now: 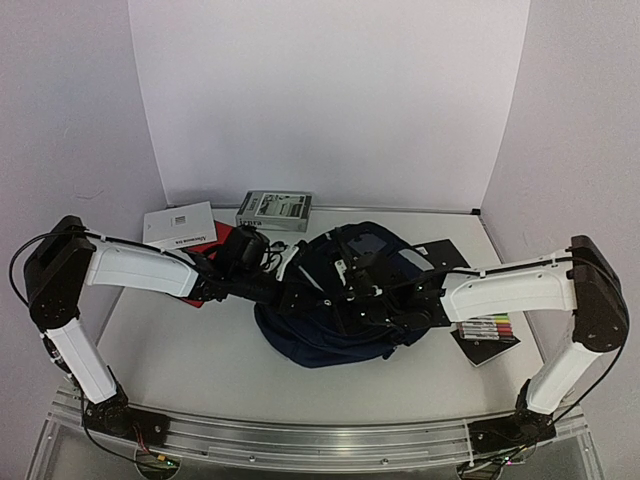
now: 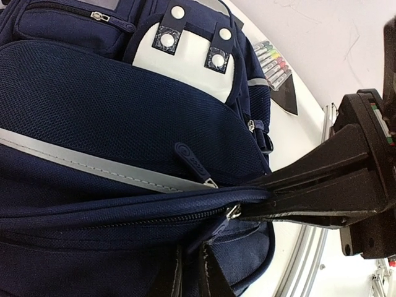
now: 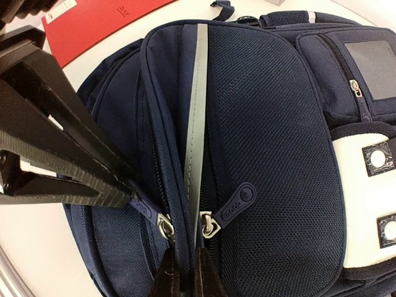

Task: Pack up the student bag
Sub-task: Unzip the student bag at the center of the board.

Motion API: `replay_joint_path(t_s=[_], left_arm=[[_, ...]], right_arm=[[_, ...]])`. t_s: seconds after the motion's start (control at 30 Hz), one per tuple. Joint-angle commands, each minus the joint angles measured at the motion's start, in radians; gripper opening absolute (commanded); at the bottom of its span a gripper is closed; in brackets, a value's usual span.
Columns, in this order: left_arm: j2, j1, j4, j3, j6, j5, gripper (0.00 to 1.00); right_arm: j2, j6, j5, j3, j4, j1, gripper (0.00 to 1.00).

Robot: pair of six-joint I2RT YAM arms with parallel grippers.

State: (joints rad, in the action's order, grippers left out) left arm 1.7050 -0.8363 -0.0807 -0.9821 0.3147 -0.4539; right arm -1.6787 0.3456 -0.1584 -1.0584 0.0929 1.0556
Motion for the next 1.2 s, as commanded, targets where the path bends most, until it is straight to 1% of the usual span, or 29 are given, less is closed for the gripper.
replay_joint_path(t_s=[0.0,0.27,0.4,0.77,0.97,1.17], left_arm=[[0.001,-0.013,-0.036,-0.029,0.019,0.039,0.01],[-0.047,-0.014,-0.076,0.036,0.05,0.037,0.0],[-0.032,-0.013,-0.093,0.04,0.056,0.022,0.01],[0.023,-0.013,-0.083,-0.021,0.029,0.014,0.2],[0.043,-0.013,-0.097,-0.031,0.034,-0.035,0.23],[0.049,-0.014,-0.118,-0.02,0.052,-0.1,0.23]], right_arm=[[0.082,0.019,-0.012,-0.015,-0.159,-0.002,0.0],[0.091,0.023,-0.011,0.0,-0.159,-0.007,0.0],[0.093,0.02,0.005,-0.001,-0.16,-0.007,0.0],[0.092,0.023,0.014,-0.001,-0.16,-0.008,0.0],[0.088,0.024,0.009,0.001,-0.16,-0.009,0.0],[0.085,0.025,-0.001,0.0,-0.161,-0.012,0.0]])
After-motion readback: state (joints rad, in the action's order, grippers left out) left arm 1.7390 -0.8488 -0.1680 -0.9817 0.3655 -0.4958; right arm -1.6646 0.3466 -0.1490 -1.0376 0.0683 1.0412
